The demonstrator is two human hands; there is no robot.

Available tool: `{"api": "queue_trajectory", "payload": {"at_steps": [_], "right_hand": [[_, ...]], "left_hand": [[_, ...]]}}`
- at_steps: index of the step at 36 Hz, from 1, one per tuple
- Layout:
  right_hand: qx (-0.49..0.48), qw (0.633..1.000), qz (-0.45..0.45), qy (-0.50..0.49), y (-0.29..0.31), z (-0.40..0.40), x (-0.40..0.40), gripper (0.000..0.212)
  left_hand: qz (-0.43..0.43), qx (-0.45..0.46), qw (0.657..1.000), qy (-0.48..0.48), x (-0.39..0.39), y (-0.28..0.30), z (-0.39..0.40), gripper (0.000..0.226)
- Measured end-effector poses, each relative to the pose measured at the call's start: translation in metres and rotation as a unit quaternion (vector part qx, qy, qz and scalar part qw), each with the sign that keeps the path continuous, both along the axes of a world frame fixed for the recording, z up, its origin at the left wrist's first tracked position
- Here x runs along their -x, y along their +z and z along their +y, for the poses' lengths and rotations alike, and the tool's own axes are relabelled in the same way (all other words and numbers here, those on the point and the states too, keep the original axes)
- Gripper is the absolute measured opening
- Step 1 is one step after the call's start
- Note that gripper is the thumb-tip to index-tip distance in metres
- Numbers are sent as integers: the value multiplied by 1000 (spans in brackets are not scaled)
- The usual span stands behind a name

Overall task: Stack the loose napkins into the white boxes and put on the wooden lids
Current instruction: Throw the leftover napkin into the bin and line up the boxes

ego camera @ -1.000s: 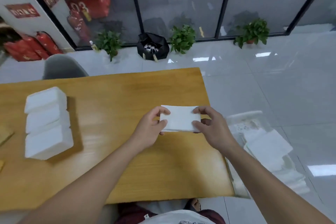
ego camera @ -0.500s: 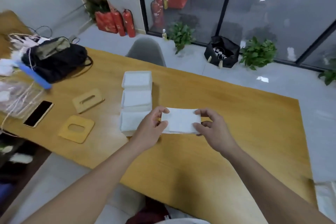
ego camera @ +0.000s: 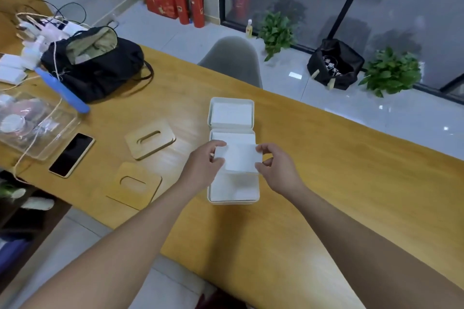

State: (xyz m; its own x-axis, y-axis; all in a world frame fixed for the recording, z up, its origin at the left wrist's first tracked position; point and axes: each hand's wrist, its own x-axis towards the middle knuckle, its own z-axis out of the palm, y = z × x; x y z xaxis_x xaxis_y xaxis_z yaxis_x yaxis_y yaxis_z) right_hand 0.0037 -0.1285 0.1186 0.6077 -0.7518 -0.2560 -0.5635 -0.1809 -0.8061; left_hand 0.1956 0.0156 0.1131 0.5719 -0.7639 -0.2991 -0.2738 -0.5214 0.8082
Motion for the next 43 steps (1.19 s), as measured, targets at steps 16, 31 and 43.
{"api": "queue_trajectory", "payload": {"at_steps": [16,31,43], "right_hand": [[104,990,91,28,-59,-39,-67,46],[231,954,111,157,-67,-46,-74,48],[204,963,108,140,-74,-46,-75,43]], "left_hand": [[-130,-32,989,-69,-61,-59,-46,45],[-247,-24,945,-214,-54,-59,-63,41],[-257,-89,942,-197,-40,-64,-68,31]]}}
